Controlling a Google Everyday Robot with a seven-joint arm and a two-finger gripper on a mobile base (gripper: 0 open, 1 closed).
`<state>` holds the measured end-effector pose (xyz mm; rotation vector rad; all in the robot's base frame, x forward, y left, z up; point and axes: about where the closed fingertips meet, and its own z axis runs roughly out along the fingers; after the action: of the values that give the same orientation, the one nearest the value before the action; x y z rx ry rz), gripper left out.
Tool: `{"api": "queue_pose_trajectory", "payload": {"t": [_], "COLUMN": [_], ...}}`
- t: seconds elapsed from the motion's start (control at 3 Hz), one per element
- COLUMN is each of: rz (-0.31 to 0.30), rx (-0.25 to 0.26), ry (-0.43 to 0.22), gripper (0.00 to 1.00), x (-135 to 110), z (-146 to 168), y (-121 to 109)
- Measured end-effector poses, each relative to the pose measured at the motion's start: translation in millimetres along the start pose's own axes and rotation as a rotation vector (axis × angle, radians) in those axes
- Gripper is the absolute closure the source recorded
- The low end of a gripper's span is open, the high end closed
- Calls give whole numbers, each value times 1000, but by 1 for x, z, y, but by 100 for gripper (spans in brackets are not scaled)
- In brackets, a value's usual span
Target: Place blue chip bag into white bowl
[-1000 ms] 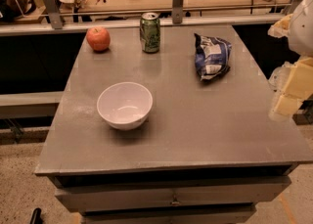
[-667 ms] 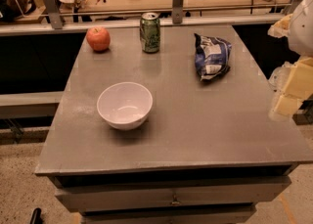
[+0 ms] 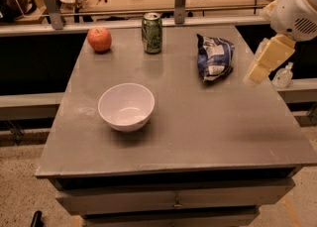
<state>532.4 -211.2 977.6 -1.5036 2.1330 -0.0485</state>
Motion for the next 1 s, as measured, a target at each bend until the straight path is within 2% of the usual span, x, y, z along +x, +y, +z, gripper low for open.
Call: {"api": "queue_pose_trajectory", "payload": {"t": [0.67, 1.0], "rz": [-14, -29], "rx": [-6, -4], "ry": [-23, -31], "gripper": [0, 0], "x": [-8, -21], "z": [8, 30], "y": [4, 2]}}
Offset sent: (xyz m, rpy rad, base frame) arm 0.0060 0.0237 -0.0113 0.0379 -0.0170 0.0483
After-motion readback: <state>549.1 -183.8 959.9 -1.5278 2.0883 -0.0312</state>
